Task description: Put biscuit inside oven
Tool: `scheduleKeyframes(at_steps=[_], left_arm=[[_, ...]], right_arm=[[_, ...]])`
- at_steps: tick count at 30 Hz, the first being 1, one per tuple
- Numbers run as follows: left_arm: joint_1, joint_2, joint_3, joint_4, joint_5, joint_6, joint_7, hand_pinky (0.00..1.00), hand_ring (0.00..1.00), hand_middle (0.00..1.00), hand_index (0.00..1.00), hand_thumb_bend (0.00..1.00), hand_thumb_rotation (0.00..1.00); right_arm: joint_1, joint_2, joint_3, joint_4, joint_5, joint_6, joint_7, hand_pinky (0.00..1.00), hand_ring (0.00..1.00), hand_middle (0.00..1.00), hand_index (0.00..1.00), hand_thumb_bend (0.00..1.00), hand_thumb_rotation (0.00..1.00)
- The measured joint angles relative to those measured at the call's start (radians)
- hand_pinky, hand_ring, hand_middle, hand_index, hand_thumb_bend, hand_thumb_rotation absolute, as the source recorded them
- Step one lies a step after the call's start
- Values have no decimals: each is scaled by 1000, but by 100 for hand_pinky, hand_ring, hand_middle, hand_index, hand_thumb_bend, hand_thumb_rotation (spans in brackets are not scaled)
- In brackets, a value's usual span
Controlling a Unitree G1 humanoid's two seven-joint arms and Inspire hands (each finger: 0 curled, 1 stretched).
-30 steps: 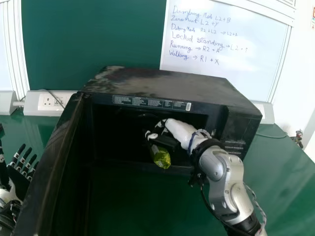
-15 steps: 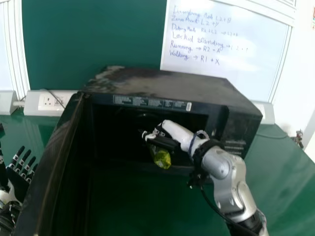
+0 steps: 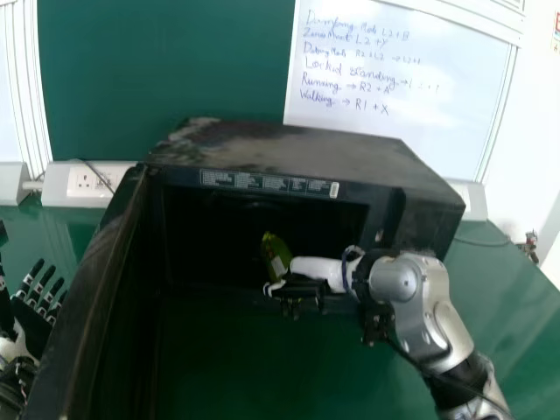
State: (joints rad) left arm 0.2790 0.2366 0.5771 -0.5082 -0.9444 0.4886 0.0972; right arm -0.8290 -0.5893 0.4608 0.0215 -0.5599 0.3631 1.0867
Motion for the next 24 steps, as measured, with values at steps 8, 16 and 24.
scheduleKeyframes(at_steps=[8,16,24], left_arm=[[0,2,0,0,-3,0,1,74,81,84,86,80,15],[0,4,0,0,-2,0,1,74,81,84,86,80,15],[1,4,0,-1,-1,0,1,74,82,85,86,80,14]], right_arm=[[-25,1,51,64,-110,22,-26,30,41,47,44,65,68],[8,36,58,84,-131,-4,-106,69,74,78,75,68,67],[22,71,43,108,-130,-17,-213,70,78,82,86,70,66]])
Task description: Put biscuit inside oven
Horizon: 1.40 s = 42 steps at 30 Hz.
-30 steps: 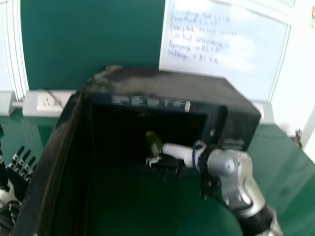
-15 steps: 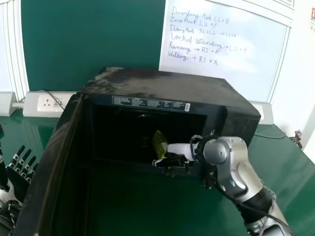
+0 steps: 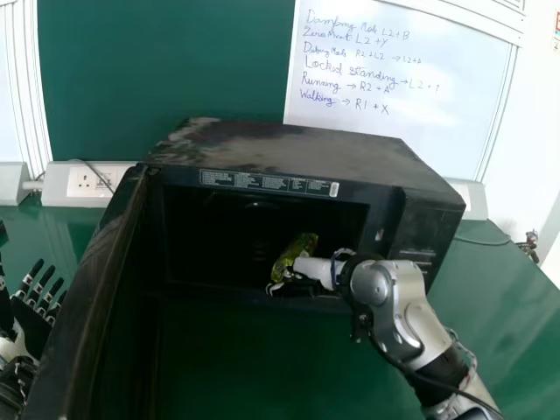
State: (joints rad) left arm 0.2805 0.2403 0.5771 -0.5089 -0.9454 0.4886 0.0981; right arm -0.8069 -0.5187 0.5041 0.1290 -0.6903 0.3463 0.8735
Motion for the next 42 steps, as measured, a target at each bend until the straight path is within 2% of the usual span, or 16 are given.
scheduleKeyframes(at_steps=[4,8,13,16,21,33,34,35,37,39,41,42], left_arm=[[1,0,0,-1,-1,0,0,75,82,85,87,78,15],[3,0,0,-1,0,0,-3,75,82,85,87,79,16],[6,0,0,-1,1,0,-5,75,81,84,85,78,16],[6,0,0,-1,1,0,-5,74,81,84,86,78,16],[6,0,0,-1,2,0,-5,74,81,84,87,78,16],[10,0,-1,-2,22,-1,-7,73,81,84,86,78,16],[11,0,-1,-2,23,-1,-11,74,81,84,87,78,17],[11,0,-1,-2,23,-2,-17,74,81,84,87,78,16],[12,0,-1,-2,23,-3,-22,74,81,84,87,78,15],[12,0,-1,-2,22,-3,-23,74,81,84,87,78,16],[11,0,-1,-2,22,-3,-24,74,81,84,87,78,16],[10,0,-1,-2,22,-3,-24,74,81,84,87,78,15]], right_arm=[[3,17,-7,17,1,-7,-56,72,80,85,90,72,68],[4,32,-11,26,0,-5,-101,67,77,82,89,72,68],[4,40,-11,42,-1,-4,-119,67,76,82,89,72,67],[4,42,-11,48,0,-8,-131,79,87,89,91,72,65],[4,53,-12,72,0,-33,-182,90,97,98,94,72,61],[17,98,-27,223,16,-169,-368,85,94,96,95,71,57],[17,100,-29,232,18,-174,-373,62,73,81,93,71,56],[17,102,-32,234,20,-172,-376,38,49,61,88,70,55],[14,100,-46,212,20,-150,-374,33,45,58,78,70,55],[17,87,-56,152,22,-127,-332,23,32,45,62,69,52],[35,72,-70,61,26,-103,-280,15,23,35,54,69,49],[48,58,-78,8,32,-91,-250,15,22,34,52,70,49]])
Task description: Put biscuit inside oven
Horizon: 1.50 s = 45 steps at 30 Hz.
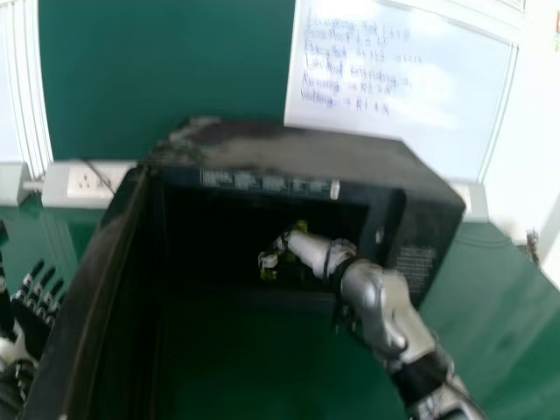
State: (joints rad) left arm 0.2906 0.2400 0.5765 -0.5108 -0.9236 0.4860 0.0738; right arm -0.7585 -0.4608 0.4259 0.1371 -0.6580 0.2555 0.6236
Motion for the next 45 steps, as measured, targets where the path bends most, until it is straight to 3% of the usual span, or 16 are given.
scheduleKeyframes(at_steps=[5,10,19,25,27,32,38,45], left_arm=[[-5,1,3,8,-1,0,-1,74,82,85,88,79,14],[-22,5,14,41,-3,0,-7,74,81,85,88,80,14],[-40,37,30,93,1,0,-41,76,82,86,87,76,16],[-45,43,43,121,-1,0,-52,76,82,86,89,77,14],[-46,44,50,127,-9,2,-51,76,82,86,88,78,14],[-46,61,62,142,-21,2,-78,75,81,84,88,77,15],[-42,79,70,161,-20,2,-131,75,80,84,88,77,15],[-26,97,71,150,44,-10,-182,71,77,80,80,76,18]], right_arm=[[90,-89,-69,-231,62,40,139,25,33,43,48,70,51],[172,-162,-162,-417,148,120,250,28,36,46,49,70,48],[266,-238,-305,-557,297,162,286,30,38,47,55,69,34],[308,-272,-365,-565,362,200,285,31,39,47,54,68,26],[310,-277,-396,-553,403,212,284,31,39,46,50,55,17],[311,-302,-465,-510,517,252,300,33,38,46,49,52,16],[316,-378,-548,-379,664,155,374,26,30,39,48,51,16],[306,-475,-582,-182,836,129,550,25,30,37,48,51,14]])
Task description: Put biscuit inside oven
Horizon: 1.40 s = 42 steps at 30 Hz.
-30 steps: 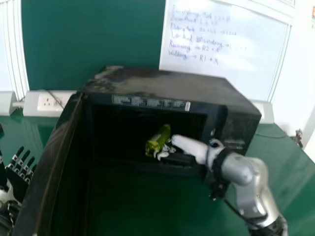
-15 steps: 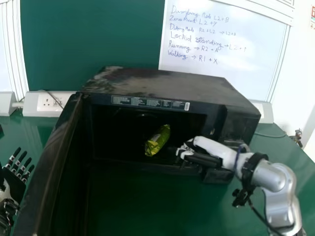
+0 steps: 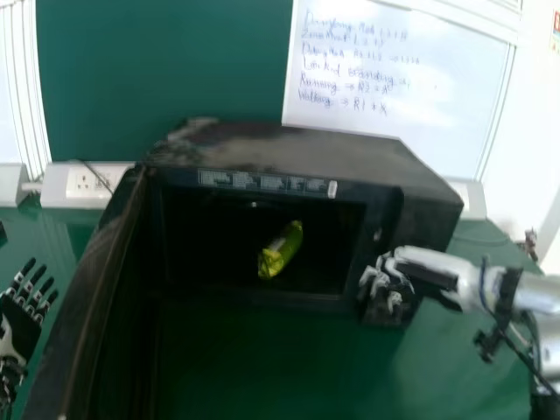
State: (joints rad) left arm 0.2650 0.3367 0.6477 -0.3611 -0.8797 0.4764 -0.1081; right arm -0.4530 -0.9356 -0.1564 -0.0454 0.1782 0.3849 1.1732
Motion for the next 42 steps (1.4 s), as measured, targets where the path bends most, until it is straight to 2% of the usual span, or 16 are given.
scheduleKeyframes(at_steps=[8,17,21,25,28,31,42], left_arm=[[28,19,-1,-63,37,-16,-70,71,77,80,81,73,22],[41,30,-3,-89,32,-18,-156,71,78,80,81,70,24],[53,43,-6,-115,8,2,-178,69,77,79,81,75,21],[86,70,-38,-210,-5,71,-158,71,78,81,82,75,22],[104,89,-66,-293,-34,120,-138,68,76,80,79,79,20],[102,106,-99,-351,-44,147,-124,65,75,78,75,83,24],[54,145,-200,-455,-50,221,5,70,78,81,82,77,24]], right_arm=[[-14,-23,-2,258,52,-117,88,23,30,37,48,51,16],[-5,-76,-7,372,38,-157,56,24,28,36,48,51,16],[1,-81,-7,411,2,-179,12,27,32,38,48,51,17],[23,-88,-18,398,-4,-130,-48,28,33,38,47,51,17],[52,-89,-42,375,-1,-81,-86,27,33,38,47,51,17],[72,-91,-61,357,7,-38,-105,27,33,38,47,51,17],[117,-97,-84,302,6,-18,-131,29,35,38,47,51,17]])
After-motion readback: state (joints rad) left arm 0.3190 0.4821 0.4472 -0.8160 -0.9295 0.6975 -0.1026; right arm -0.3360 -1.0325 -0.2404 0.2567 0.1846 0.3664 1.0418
